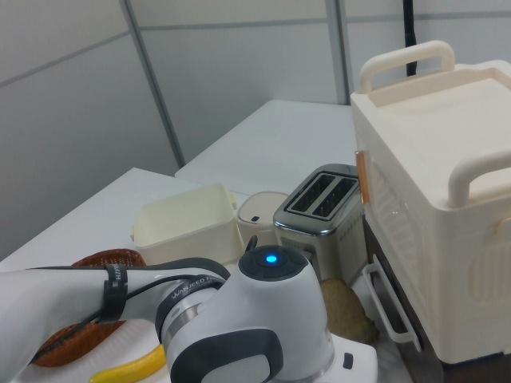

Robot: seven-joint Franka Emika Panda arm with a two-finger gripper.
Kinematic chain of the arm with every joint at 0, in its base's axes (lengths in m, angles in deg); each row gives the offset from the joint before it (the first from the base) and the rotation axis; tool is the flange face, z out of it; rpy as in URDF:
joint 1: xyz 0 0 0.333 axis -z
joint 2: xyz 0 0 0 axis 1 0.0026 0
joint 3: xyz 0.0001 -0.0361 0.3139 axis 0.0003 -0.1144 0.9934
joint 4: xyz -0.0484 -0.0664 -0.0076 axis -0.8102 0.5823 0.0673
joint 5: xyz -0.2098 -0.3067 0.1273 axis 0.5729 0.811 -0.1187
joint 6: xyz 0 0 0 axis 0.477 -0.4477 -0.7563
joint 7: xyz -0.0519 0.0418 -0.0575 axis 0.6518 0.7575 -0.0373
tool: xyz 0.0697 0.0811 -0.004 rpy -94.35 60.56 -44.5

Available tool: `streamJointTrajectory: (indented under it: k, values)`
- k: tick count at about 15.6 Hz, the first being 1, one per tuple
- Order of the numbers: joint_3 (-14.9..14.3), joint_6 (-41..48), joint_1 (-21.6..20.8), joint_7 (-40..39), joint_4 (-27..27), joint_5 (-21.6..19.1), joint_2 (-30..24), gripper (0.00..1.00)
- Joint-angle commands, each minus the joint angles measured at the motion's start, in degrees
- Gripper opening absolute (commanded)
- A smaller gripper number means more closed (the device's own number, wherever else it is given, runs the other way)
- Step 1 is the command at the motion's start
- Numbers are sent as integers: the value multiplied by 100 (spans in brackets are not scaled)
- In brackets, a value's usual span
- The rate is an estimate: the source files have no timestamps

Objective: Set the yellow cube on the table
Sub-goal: 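Close the gripper on the yellow cube, then lift the yellow cube off the purple cube and carry it toward the toaster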

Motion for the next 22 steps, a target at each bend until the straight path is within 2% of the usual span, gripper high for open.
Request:
streamJointTrajectory:
  k: [1,3,5,10,12,15,17,19,22]
  values:
    - [-74,-47,-118,-86,-133,-89,-227,13]
    - [-12,277,-214,212,33,-98,-315,14]
    - [23,751,-678,711,340,-98,-298,14]
    - [672,788,-1110,2153,569,-98,-105,17]
    - [796,806,-1347,2751,745,-98,-17,17]
    - [805,815,-1813,3227,1026,-81,307,17]
    - [744,928,-2138,3700,1543,-2,772,17]
    - [753,982,-2271,4001,1879,103,1090,17]
    - [770,965,-2324,4116,1897,157,1152,19]
